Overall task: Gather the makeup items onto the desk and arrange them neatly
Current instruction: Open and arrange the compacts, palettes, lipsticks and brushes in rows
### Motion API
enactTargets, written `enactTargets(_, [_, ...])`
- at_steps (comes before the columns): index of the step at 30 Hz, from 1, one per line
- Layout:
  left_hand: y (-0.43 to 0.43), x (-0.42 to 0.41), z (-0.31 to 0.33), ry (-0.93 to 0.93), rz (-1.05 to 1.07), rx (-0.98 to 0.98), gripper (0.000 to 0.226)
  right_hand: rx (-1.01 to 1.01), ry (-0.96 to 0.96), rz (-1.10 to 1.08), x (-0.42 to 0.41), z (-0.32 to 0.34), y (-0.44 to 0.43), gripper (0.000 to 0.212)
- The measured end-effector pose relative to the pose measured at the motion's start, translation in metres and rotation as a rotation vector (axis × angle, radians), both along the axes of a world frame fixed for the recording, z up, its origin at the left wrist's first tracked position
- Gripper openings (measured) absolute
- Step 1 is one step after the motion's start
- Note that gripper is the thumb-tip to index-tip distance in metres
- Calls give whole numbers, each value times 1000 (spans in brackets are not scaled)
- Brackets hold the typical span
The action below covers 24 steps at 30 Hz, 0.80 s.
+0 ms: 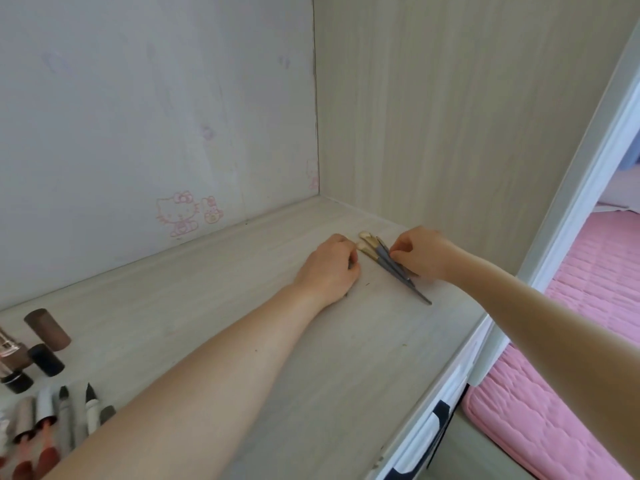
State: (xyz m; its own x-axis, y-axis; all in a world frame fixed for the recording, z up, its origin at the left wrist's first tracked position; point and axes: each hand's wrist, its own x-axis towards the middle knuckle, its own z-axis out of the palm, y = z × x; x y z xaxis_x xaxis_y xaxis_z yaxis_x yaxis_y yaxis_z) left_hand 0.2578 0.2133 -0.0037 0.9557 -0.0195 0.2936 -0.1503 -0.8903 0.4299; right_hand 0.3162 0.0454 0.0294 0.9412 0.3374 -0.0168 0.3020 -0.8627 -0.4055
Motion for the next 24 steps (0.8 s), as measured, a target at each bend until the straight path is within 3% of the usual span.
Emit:
enactTargets(4, [0,-1,3,-42,134,20,24,78,47,-112,5,2,5,16])
enactTargets(8, [-2,2,6,84,342,69,23,-69,-13,-172,11,1,14,18])
enactTargets(16, [0,-3,13,135,400,62,16,-223,-46,-221,13,-2,10,1])
enactTargets(21, [-10,0,23,131,449,-233,23,-75,61,-229,19,6,1,9])
enactTargets(24, [-29,5,24,165,454,-394,29,152,176,-247,20,9,0,14])
